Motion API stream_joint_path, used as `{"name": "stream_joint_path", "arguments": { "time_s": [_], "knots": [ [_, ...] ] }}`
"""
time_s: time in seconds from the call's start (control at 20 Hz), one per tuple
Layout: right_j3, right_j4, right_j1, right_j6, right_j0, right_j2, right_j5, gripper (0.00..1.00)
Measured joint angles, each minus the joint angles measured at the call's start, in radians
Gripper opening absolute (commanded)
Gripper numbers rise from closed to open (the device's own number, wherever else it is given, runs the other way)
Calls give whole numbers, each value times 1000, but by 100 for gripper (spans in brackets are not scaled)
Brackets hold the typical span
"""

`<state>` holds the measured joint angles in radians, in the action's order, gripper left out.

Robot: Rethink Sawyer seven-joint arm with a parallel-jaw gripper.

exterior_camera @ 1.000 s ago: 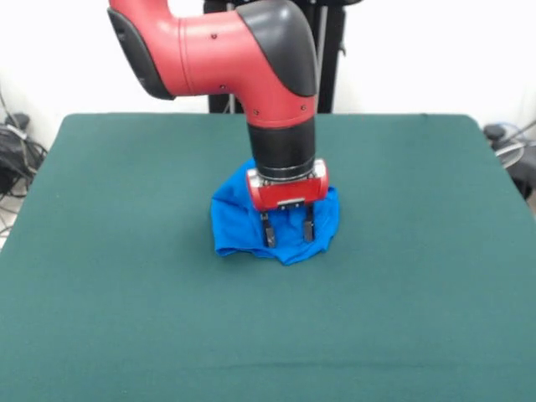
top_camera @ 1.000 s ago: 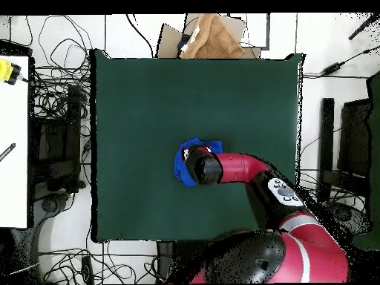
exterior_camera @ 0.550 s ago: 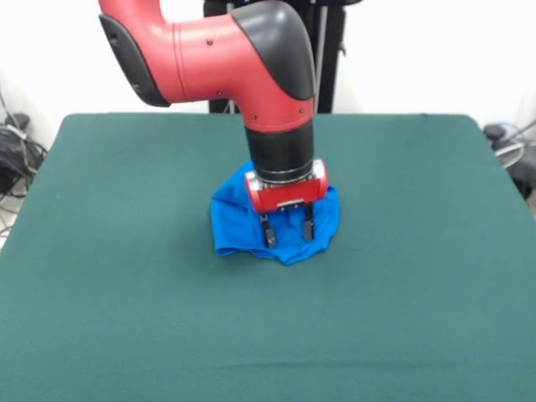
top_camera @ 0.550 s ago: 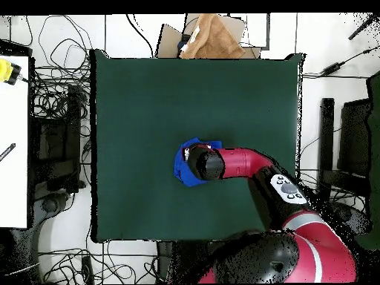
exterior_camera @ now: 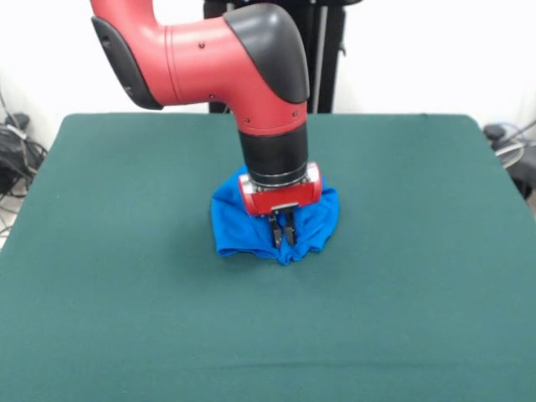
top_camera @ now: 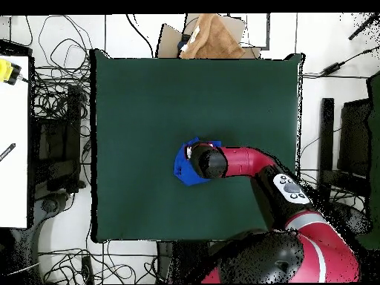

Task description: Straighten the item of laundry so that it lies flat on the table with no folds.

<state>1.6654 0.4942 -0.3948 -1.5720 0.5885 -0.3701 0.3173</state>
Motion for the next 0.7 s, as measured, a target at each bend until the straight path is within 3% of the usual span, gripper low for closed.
{"name": "stream_joint_path", "arguments": {
  "time_s": [0.45,0.7],
  "knots": [
    [2,1,-5,0,-6,2,3,0],
    [83,-19,-97,0,-32,5,14,0]
  ]
}}
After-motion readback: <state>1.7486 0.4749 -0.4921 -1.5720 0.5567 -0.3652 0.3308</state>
